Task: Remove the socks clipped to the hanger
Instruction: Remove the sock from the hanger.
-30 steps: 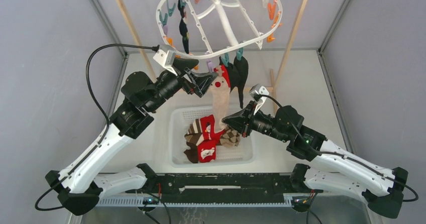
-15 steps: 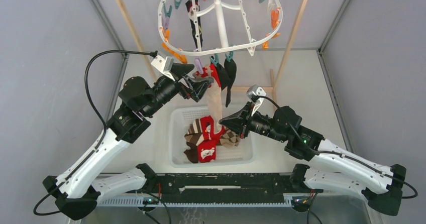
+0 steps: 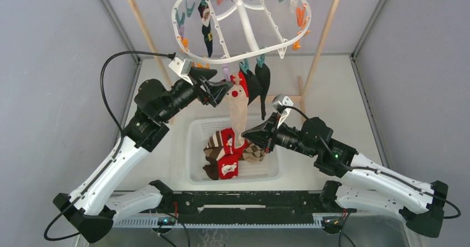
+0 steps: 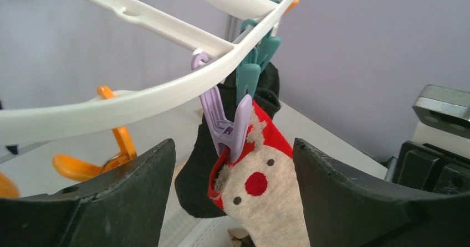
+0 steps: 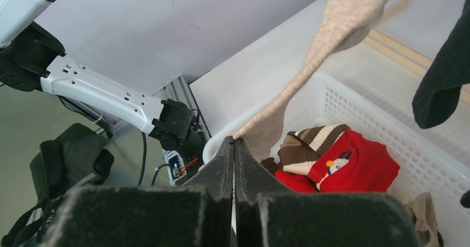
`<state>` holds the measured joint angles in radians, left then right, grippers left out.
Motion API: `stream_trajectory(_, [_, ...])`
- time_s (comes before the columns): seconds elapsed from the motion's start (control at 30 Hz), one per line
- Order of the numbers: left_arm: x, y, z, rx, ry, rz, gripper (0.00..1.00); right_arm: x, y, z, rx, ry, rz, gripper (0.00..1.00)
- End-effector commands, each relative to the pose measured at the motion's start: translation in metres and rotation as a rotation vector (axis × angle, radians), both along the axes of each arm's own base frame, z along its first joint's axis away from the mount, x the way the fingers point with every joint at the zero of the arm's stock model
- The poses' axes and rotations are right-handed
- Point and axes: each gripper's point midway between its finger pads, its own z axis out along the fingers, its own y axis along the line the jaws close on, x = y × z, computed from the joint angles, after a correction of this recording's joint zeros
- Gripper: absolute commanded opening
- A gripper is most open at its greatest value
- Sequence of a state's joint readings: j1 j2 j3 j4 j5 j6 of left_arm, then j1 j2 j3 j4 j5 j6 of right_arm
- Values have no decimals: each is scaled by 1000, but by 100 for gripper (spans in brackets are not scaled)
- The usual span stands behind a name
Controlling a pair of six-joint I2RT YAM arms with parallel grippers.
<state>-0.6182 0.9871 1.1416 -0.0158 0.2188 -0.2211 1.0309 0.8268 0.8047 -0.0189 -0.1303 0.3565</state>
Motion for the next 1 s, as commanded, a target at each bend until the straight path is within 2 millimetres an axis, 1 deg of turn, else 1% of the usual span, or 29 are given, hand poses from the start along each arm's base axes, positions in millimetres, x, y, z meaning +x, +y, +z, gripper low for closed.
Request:
stream_trajectory(0.0, [-10, -12, 16, -53, -61, -107, 80, -4, 1, 20, 60, -28, 13, 0])
stream_trajectory(0.13, [-12, -17, 20, -61, -77, -137, 79, -5, 1, 20, 60, -28, 16, 0])
stream_trajectory(0.37, [-7, -23, 22, -56, -67, -154, 76, -6, 1, 20, 59, -28, 16, 0])
stream_trajectory(0.6, [-12, -35, 27, -63, -28, -244, 74, -7, 0, 20, 59, -28, 18, 0])
stream_trajectory(0.77, [-5, -43, 24, -56, 8, -271, 75, -8, 0, 21, 62, -30, 18, 0])
stream_trajectory(0.97, [2, -47, 27, -74, -2, -267, 73, -9, -2, 22, 63, -31, 18, 0])
